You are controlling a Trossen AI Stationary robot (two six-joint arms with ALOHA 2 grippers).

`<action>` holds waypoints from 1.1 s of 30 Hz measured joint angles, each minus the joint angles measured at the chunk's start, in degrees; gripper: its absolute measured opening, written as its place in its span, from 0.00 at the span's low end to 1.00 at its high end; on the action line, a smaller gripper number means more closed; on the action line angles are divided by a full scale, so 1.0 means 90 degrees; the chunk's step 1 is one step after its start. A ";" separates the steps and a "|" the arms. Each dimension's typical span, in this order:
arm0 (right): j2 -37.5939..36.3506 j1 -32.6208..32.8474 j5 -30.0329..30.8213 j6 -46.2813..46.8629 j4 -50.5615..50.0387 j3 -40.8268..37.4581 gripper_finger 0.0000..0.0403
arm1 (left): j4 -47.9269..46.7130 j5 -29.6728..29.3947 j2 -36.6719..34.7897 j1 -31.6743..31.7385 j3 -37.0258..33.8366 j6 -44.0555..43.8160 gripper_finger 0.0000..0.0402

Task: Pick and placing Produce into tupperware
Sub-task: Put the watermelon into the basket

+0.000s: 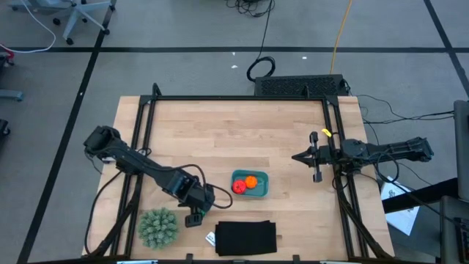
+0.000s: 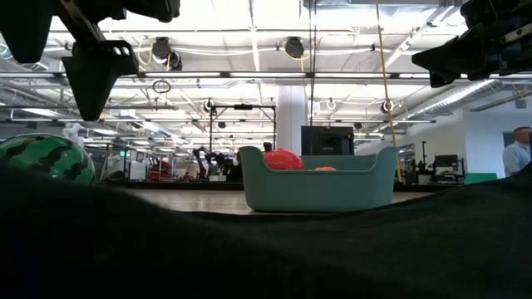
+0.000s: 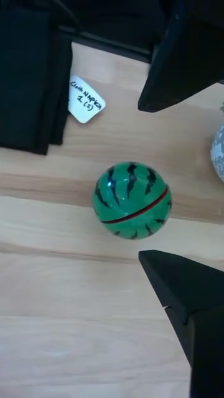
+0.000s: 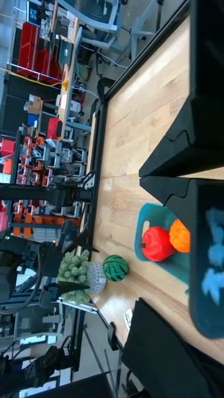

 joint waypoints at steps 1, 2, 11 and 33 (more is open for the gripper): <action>0.0000 0.0000 0.0000 0.0000 -0.0011 -0.0001 0.00 | 0.0021 -0.0025 0.0000 -0.0002 -0.0002 0.0005 0.97; 0.0000 0.0000 0.0000 0.0000 -0.0028 -0.0001 0.00 | 0.0046 -0.0084 0.0000 -0.0005 -0.0015 0.0003 0.97; 0.0000 0.0000 0.0000 0.0000 -0.0039 0.0000 0.00 | 0.0034 -0.0366 0.0005 -0.0005 -0.0197 -0.0341 0.97; 0.0000 -0.0001 -0.0001 0.0000 -0.0039 0.0000 0.00 | -0.0292 -0.0616 0.0005 -0.0274 -0.0199 -0.2191 0.97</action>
